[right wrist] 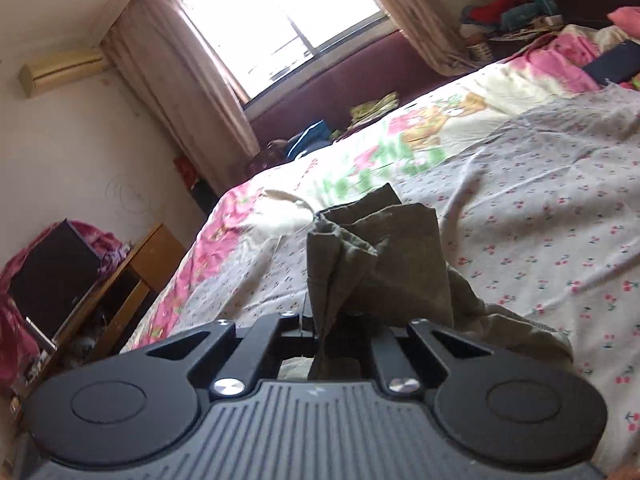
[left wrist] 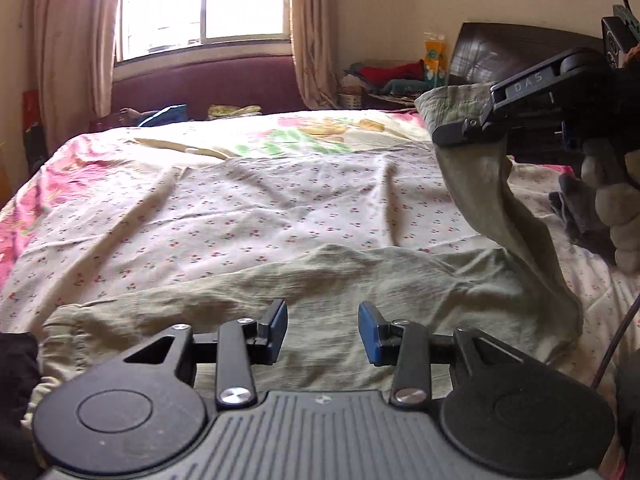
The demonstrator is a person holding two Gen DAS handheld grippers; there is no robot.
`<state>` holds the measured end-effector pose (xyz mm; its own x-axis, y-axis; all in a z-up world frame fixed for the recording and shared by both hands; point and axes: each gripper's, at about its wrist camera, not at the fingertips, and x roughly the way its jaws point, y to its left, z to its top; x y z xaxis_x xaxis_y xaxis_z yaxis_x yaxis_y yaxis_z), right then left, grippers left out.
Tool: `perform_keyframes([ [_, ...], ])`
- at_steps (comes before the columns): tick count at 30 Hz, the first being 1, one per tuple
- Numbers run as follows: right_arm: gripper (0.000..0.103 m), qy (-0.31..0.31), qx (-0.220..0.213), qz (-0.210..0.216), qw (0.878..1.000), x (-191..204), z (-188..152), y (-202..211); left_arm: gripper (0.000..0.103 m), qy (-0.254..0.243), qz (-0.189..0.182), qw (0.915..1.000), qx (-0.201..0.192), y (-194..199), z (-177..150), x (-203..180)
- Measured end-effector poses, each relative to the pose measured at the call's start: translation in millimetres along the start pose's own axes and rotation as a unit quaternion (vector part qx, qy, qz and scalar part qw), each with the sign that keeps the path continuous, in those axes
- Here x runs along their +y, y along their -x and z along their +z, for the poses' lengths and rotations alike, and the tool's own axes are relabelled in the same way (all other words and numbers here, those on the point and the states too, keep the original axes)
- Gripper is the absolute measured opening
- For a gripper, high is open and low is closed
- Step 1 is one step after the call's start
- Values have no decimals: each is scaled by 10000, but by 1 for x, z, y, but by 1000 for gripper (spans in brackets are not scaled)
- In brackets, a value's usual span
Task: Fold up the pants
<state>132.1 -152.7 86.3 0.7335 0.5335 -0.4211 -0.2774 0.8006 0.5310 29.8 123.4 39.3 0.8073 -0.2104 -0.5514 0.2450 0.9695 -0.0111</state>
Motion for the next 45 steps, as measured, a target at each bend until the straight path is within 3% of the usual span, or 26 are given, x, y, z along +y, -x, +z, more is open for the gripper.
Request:
perform_keyframes([
  [3,5,674,613,397,9951,56,-25,-59,53,105,479,9988,-2,16,-12,37],
  [6,5,1355,1036,715,9828,112,-63,-105,53,404,663,9969,142,28,-29,65],
  [9,5,1653,1451,819,9721,146,-101,-134,53,664,710,9949,282,36,-48,80],
  [13,5,2098,1788,602,9594,165,-140,-150,53,842,720,9932,370,41,-69,91],
  [18,5,2429,1661,349,9551,172,-142,-152,53,1101,574,9917,321,43,-80,101],
  [21,5,2795,1273,253,9513,187,-139,-148,53,1154,558,9914,247,44,-81,103],
  [24,5,3468,1051,357,9314,210,-146,-147,53,1199,550,9911,194,50,-83,105],
  [29,5,4064,1199,777,9024,235,-176,-152,53,1181,729,9897,336,60,-93,105],
  [31,11,4322,1409,908,8861,241,-189,-156,53,1271,728,9883,415,62,-98,107],
  [33,12,4410,1490,966,8798,242,-196,-158,53,1314,676,9879,475,65,-102,106],
  [35,14,4352,1497,971,8825,240,-192,-156,53,1260,624,9889,485,68,-103,104],
  [39,25,3607,1584,1251,9106,224,-153,-141,53,1059,529,9922,391,79,-101,98],
  [42,36,3401,1476,1358,9188,206,-123,-129,53,936,539,9940,196,90,-93,96],
  [45,36,3479,1440,1290,9174,194,-102,-131,55,1007,499,9937,-13,95,-84,98],
])
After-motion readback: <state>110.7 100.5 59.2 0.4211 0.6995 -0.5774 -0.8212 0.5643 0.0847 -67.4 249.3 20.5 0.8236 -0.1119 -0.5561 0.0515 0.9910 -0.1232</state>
